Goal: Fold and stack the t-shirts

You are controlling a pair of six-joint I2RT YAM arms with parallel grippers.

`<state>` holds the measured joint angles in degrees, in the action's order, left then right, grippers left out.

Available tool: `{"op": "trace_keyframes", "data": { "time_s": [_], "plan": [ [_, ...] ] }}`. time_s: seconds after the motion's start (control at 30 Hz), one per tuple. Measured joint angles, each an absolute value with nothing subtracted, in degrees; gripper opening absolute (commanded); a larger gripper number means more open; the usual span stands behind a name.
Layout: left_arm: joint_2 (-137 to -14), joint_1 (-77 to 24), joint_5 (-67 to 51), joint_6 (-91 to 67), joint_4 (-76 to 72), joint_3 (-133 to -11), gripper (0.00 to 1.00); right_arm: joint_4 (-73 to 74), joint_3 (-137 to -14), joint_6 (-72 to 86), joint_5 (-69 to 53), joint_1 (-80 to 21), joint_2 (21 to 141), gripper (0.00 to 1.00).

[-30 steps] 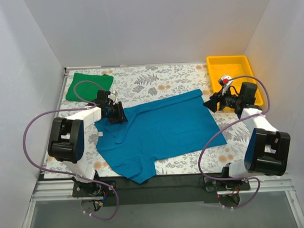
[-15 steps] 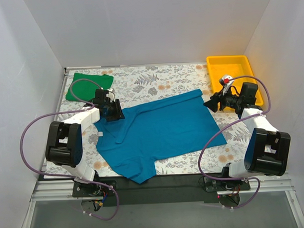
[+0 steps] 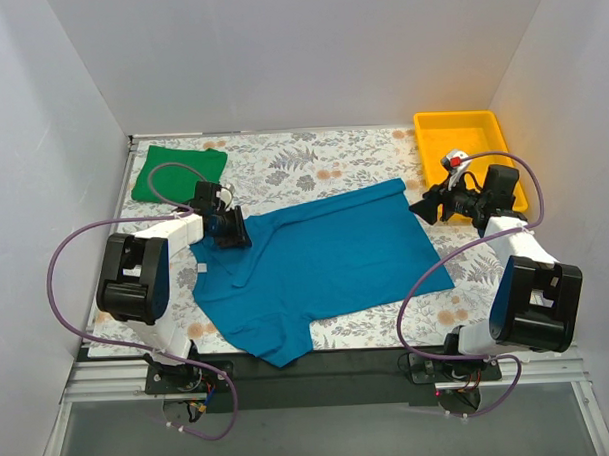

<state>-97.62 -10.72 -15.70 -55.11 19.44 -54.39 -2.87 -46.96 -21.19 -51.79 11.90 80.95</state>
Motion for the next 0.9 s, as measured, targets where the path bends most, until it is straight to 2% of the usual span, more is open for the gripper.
{"op": "trace_keyframes", "data": {
  "time_s": [0.27, 0.77, 0.9],
  "plan": [
    [-98.1, -11.1, -18.0, -54.8, 19.5, -54.4, 0.24, -2.9, -46.9, -21.2, -52.5, 12.2, 80.9, 0.67],
    [-98.1, -11.2, -20.6, -54.7, 19.8, -54.4, 0.02, -2.9, -46.9, -21.2, -52.9, 12.8, 80.9, 0.67],
    [-97.8, -11.5, -22.5, -54.8, 19.7, -54.3, 0.0, -2.9, -46.9, -21.2, -52.9, 12.8, 81.0, 0.67]
  ]
}}
